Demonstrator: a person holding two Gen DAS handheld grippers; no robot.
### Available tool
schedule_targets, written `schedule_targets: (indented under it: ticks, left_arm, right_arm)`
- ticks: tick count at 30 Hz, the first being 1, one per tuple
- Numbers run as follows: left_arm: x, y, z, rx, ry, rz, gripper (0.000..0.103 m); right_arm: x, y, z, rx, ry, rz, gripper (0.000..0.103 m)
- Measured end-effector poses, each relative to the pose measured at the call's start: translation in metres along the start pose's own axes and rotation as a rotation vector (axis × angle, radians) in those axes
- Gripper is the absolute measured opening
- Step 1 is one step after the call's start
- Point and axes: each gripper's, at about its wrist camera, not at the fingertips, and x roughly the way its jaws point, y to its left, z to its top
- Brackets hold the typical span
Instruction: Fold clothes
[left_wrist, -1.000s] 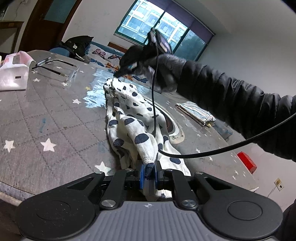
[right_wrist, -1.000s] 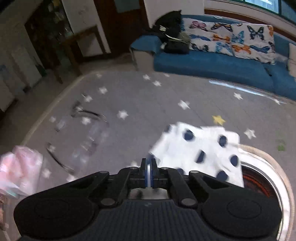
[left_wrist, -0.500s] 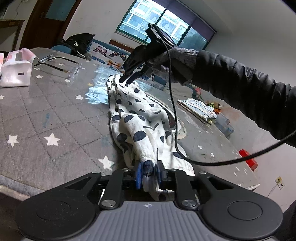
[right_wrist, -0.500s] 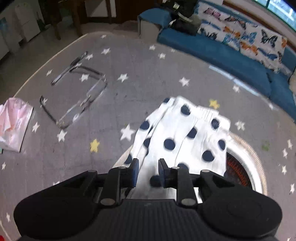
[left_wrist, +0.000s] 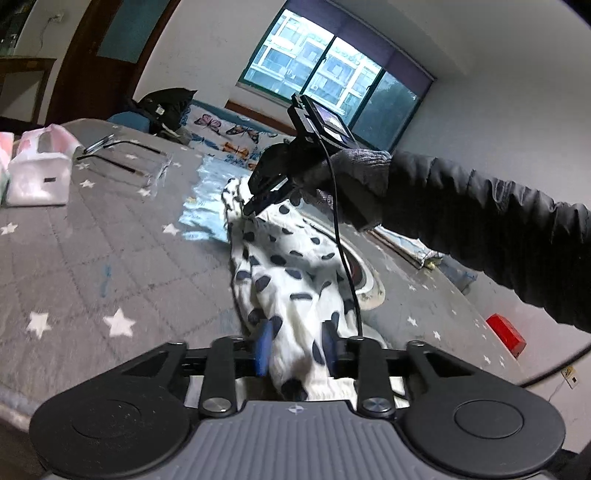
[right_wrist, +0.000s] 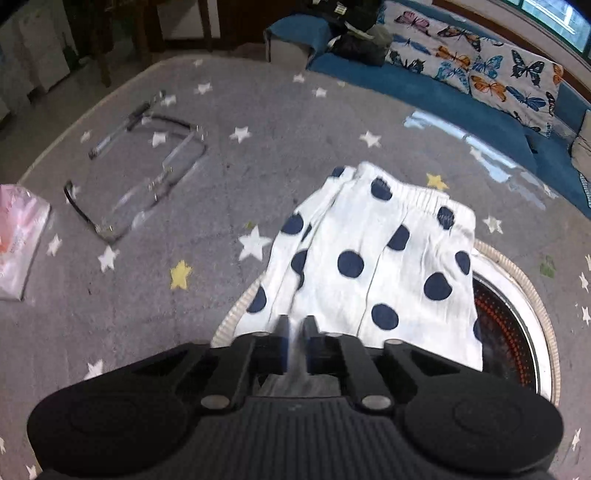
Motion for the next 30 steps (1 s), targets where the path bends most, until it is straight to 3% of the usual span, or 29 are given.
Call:
schedule_targets:
  ticks: [6,14,19,21,24,30]
  left_arm:
    - [0.015,-0.007,-0.006,0.029,0.04,-0.019,0.009]
    - [0.012,-0.003,-0.003,0.017,0.036,0.006,0.01]
    - [0.005,0.001,0.007,0.023,-0.003,0.029,0.011]
    - [0.004,0.003,0.01,0.018,-0.013,0.041,0.011]
    - [0.004,0.007,0.012,0.002,-0.011,0.052,0.011]
    - [0.008,0.013,0.013,-0.008,-0.005,0.07,0.011]
  right_arm:
    - [-0.011,0.0,0.007,0.041,-0.054,0.071,0.0]
    - [-0.007,0.009,0.0,-0.038,-0.003,0.013,0.01]
    - [0.001,0.009,-0.003,-0.045,0.017,0.004,0.011]
    - [0.008,0.007,-0.005,-0.029,0.026,0.016,0.01]
    - [0.008,0.004,-0.007,0.0,0.003,0.026,0.002]
    - [-0.01,-0.003,-0.004,0.054,-0.066,0.1,0.0]
